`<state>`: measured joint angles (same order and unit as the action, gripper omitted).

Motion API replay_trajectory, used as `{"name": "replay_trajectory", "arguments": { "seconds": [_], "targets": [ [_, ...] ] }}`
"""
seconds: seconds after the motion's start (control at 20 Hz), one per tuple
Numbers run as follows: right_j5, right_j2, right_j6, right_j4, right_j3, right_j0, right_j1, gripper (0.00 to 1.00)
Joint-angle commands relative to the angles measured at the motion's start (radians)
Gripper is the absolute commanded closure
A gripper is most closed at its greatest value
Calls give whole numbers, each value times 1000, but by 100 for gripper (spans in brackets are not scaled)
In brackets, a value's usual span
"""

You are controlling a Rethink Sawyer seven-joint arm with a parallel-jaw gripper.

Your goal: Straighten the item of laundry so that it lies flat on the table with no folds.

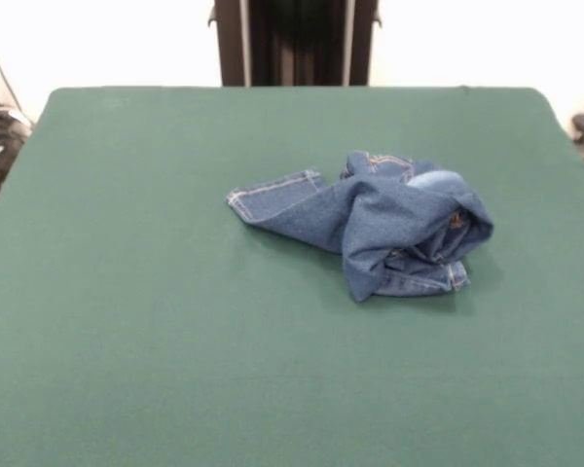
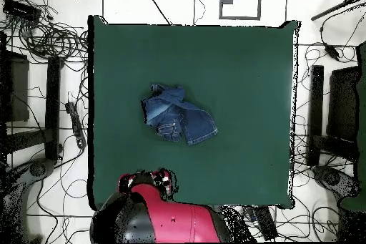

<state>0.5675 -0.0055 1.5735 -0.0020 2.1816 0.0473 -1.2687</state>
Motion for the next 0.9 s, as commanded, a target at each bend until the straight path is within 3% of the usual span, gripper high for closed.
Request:
{"name": "replay_trajectory", "arguments": {
  "seconds": [0.05,0.9],
  "targets": [
    [-25,29,140,15,93,-13,33,0],
    [-342,36,267,44,95,-54,294,0]
  ]
}}
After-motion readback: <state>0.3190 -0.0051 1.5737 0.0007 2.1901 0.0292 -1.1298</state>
